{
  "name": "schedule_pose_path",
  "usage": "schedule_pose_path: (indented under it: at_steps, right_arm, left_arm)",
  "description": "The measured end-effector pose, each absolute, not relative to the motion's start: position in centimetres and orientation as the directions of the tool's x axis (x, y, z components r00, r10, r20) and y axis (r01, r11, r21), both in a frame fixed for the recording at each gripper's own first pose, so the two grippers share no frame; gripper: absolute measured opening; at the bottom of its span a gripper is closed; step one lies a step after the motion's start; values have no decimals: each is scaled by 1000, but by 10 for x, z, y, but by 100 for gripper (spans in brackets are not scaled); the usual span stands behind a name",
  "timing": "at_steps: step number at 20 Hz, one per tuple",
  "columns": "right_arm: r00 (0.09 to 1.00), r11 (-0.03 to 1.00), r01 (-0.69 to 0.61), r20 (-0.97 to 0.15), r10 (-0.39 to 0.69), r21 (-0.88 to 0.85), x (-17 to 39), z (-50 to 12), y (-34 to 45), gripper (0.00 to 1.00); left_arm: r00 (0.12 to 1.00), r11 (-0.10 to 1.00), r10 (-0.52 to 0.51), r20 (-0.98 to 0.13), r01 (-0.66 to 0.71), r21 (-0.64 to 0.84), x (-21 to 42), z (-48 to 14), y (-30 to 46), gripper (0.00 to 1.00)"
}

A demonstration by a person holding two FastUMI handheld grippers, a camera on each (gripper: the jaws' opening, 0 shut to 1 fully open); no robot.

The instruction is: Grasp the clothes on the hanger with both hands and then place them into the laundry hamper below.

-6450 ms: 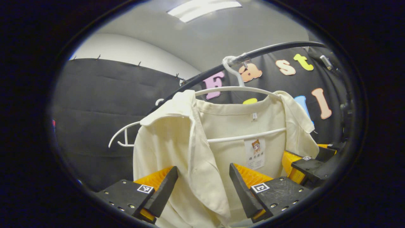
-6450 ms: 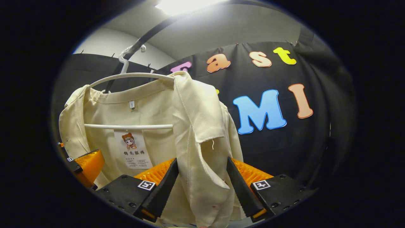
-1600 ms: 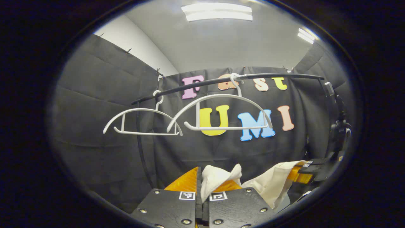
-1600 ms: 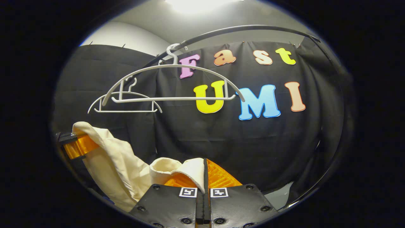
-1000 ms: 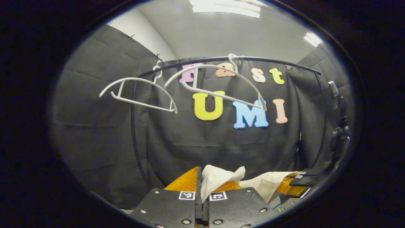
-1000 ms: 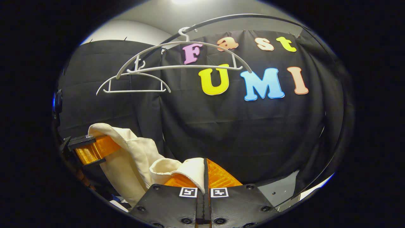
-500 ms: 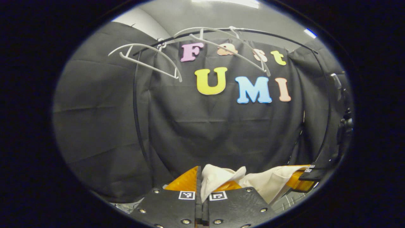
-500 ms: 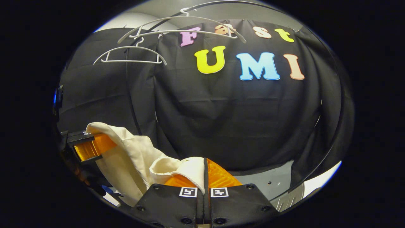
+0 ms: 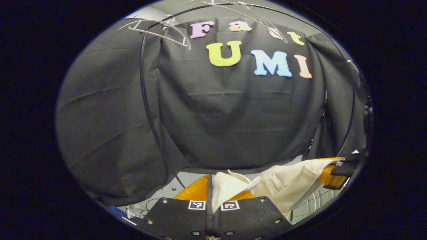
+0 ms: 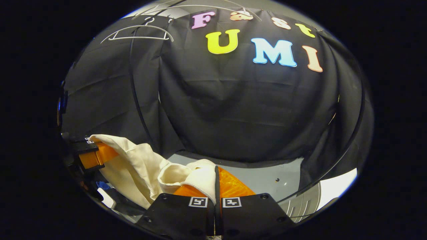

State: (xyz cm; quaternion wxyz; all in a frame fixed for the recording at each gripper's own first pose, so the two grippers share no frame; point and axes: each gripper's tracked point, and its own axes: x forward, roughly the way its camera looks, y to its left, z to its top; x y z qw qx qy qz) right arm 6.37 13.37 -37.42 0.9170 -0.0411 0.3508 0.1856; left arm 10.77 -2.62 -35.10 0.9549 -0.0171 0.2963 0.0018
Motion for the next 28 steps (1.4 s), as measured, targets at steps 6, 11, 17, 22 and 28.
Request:
schedule_pose_path:
  at_steps: [6,11,17,22,28]
  right_arm:
    - [594,920,-392,-759,268,19,38,-405,120,0]
    - [572,907,-420,-781,252,-14,33,-393,118,31]
    - [641,905,-424,-718,271,-36,39,-347,122,92]
    - [727,929,-366,-639,253,-49,45,-300,117,98]
    - [841,958,-279,-499,211,-64,57,-213,97,98]
  left_arm:
    - [734,1000,3,-679,1,5,86,-387,-26,4]
    - [683,1000,-14,-730,19,-1,70,-392,-28,14]
    - [701,999,-1,-713,27,26,61,-363,-20,97]
    - [772,999,-8,-636,38,34,64,-309,-7,97]
    - [882,998,-40,-469,59,27,77,-207,7,99]
